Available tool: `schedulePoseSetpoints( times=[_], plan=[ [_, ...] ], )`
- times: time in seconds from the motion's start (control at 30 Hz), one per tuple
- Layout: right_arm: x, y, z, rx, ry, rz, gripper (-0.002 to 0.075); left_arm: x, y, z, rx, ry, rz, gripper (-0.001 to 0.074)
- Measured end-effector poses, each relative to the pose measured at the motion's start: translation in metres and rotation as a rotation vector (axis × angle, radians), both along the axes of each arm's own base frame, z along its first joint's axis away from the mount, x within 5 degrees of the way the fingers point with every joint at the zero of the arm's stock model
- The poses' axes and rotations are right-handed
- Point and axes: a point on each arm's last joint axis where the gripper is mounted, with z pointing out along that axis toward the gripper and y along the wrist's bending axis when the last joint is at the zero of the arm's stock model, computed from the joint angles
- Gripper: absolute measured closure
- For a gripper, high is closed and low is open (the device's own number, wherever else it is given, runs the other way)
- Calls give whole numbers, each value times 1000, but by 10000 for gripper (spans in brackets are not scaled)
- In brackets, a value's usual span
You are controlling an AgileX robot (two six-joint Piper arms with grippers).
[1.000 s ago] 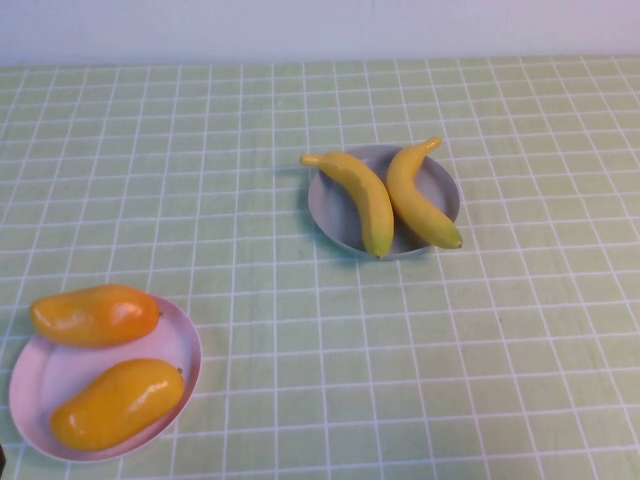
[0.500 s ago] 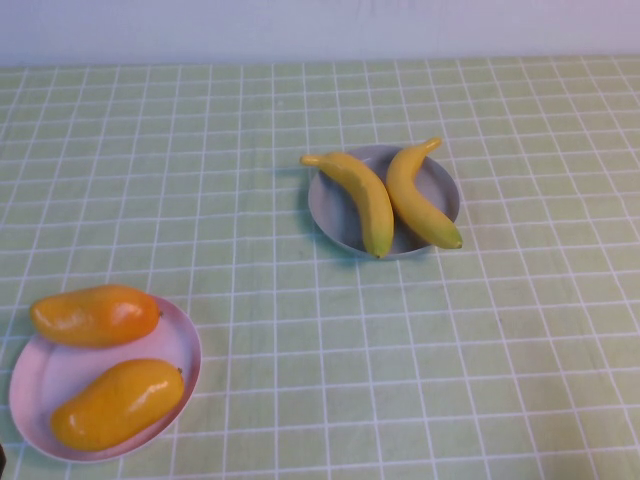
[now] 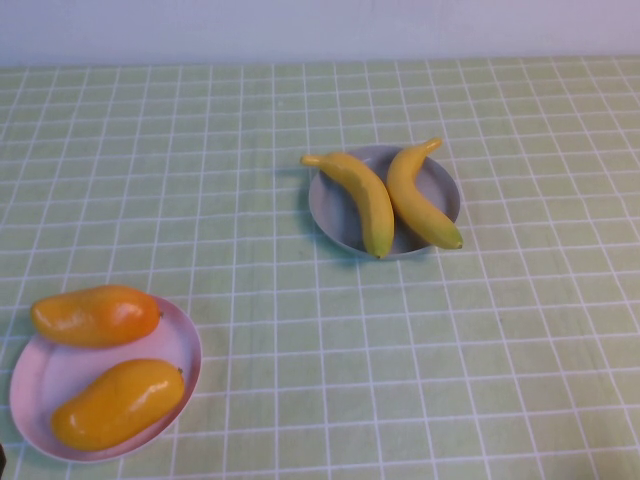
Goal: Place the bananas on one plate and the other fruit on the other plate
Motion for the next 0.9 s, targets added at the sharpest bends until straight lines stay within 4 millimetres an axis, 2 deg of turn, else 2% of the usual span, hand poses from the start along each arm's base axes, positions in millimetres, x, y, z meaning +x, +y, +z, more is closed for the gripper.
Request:
schedulePoseSetpoints(
  times=[0.47,0.9],
  plan=[
    [0,3,0,-73,-3,52,742,0,0,0,0,0,0,737],
    [-1,3,0,-67,-2,57,741,0,0,0,0,0,0,737]
  ],
)
